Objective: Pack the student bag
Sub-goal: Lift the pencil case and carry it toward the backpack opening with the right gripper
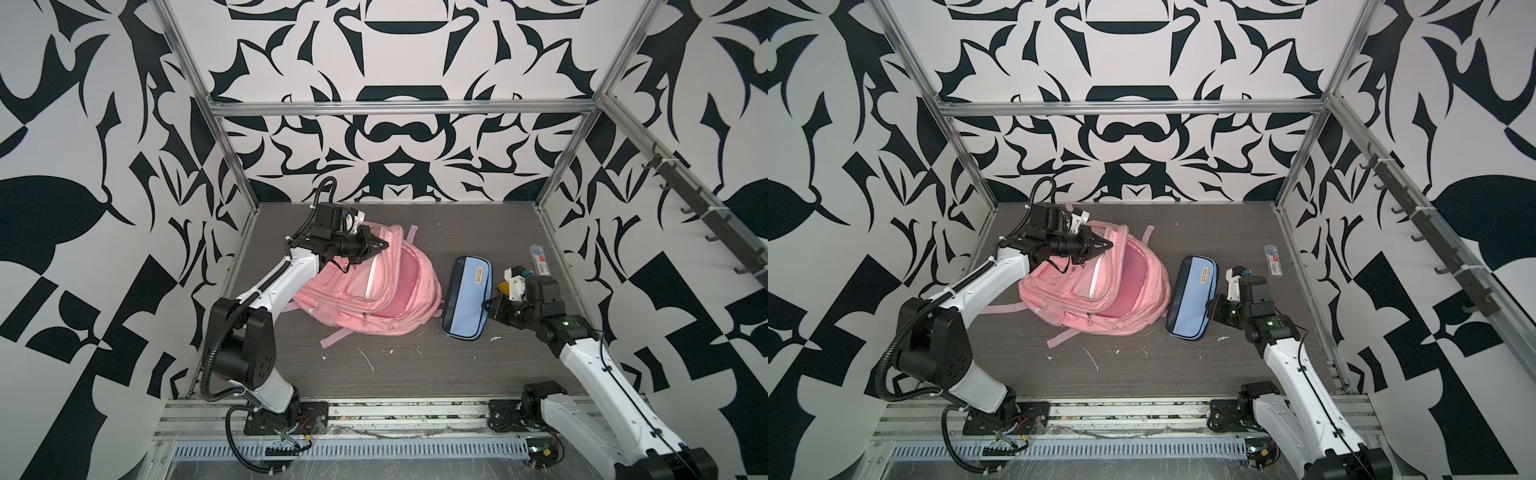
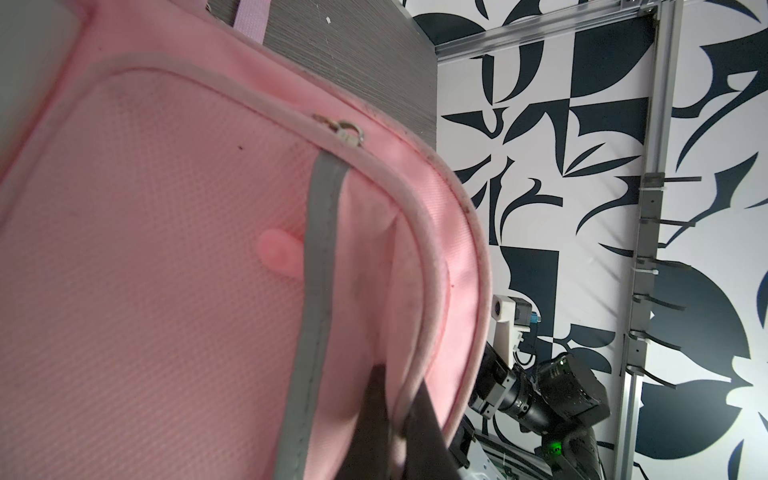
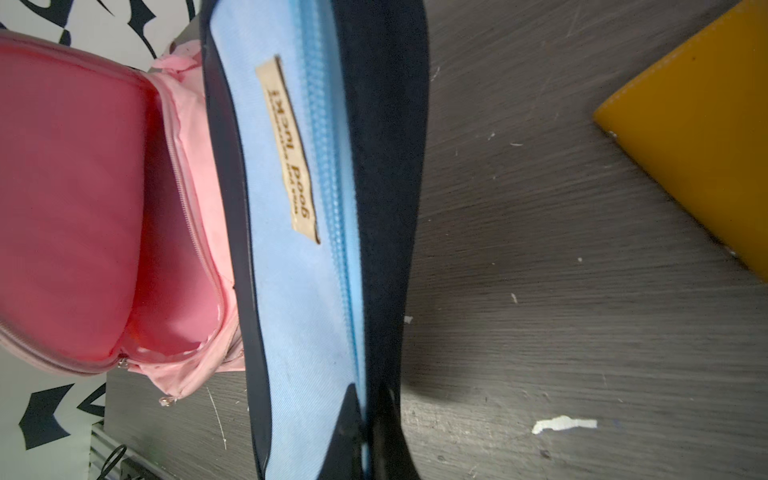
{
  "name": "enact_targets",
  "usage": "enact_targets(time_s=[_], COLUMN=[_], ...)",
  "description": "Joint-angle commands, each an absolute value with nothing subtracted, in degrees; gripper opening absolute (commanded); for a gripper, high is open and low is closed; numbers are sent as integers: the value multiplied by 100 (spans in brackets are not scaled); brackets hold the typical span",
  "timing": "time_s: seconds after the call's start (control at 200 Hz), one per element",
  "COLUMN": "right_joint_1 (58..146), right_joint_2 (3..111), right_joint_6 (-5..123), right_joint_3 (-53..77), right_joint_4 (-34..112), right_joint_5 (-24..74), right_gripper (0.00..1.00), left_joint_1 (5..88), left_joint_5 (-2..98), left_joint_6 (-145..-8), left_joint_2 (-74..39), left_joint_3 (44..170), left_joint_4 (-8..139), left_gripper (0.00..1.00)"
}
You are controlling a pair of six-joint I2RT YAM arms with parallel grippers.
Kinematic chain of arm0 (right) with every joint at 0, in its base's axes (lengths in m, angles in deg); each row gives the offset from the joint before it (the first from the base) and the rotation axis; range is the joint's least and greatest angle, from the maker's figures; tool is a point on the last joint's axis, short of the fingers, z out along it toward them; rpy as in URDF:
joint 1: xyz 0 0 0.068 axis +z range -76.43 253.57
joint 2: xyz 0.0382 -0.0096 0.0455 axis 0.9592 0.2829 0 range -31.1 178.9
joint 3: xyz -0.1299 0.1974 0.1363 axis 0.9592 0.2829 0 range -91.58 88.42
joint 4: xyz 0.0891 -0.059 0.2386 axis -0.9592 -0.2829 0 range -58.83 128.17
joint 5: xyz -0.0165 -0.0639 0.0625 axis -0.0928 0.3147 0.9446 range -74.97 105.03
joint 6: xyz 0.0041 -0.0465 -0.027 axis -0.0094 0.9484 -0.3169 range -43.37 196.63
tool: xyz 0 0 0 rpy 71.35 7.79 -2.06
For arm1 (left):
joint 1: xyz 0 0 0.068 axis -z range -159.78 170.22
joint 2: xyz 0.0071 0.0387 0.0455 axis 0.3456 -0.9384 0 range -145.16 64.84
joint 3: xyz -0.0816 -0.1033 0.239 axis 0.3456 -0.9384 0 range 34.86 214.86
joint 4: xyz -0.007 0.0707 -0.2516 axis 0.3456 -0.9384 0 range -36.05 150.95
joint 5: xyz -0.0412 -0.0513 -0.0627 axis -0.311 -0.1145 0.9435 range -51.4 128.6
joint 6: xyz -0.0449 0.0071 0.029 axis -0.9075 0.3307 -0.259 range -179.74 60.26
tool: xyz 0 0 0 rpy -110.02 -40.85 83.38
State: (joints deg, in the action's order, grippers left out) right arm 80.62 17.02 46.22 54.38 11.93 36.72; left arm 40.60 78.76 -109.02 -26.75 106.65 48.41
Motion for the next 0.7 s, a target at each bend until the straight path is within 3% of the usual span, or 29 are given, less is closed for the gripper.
enact_targets(time_s=[0.0, 0.695], right_joint_1=[8101, 10015], right_joint_2=[1785, 4033], right_joint_6=[4566, 3622], right_joint_3=[5092, 3836], right_joint_4=[1822, 3416], right_joint_5=[3961, 3209], right_gripper=[0, 0], left_joint_1=[4085, 4131], left_joint_5=[8282, 8219], left_joint_6=[-10869, -11251], left_joint_2=[-2596, -2482], left_joint_3=[10957, 10592], left_joint_4=[5455, 5975], left_gripper=[0, 0])
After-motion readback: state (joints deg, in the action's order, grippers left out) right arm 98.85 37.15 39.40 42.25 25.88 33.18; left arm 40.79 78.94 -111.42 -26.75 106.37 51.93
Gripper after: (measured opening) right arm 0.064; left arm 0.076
